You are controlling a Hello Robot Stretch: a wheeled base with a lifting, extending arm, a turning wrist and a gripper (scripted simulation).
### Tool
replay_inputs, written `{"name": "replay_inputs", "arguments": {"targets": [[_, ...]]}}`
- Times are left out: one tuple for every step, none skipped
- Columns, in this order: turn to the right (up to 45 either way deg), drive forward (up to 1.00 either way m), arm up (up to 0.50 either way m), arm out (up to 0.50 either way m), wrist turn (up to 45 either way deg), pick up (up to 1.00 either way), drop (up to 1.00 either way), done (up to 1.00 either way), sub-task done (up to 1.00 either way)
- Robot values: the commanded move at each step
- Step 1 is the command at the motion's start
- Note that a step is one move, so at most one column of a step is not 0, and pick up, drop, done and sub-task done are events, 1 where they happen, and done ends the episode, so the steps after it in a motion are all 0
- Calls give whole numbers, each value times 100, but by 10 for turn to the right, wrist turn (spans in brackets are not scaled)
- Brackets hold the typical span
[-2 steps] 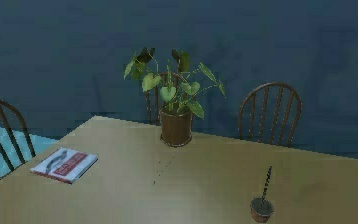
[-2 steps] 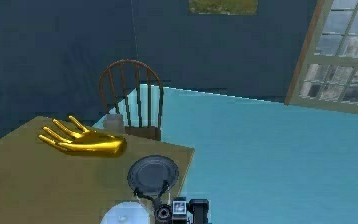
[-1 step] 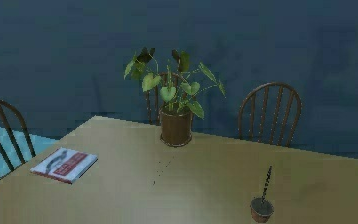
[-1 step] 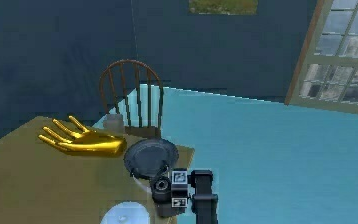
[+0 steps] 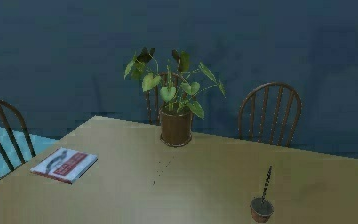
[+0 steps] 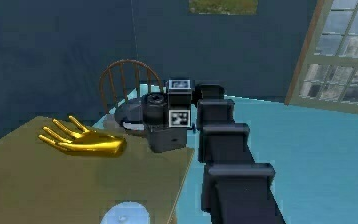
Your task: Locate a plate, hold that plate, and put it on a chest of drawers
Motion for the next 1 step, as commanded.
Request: {"name": "replay_inputs", "arguments": {"targets": [[0, 0, 0, 0, -450, 0, 0, 0, 0]]}}
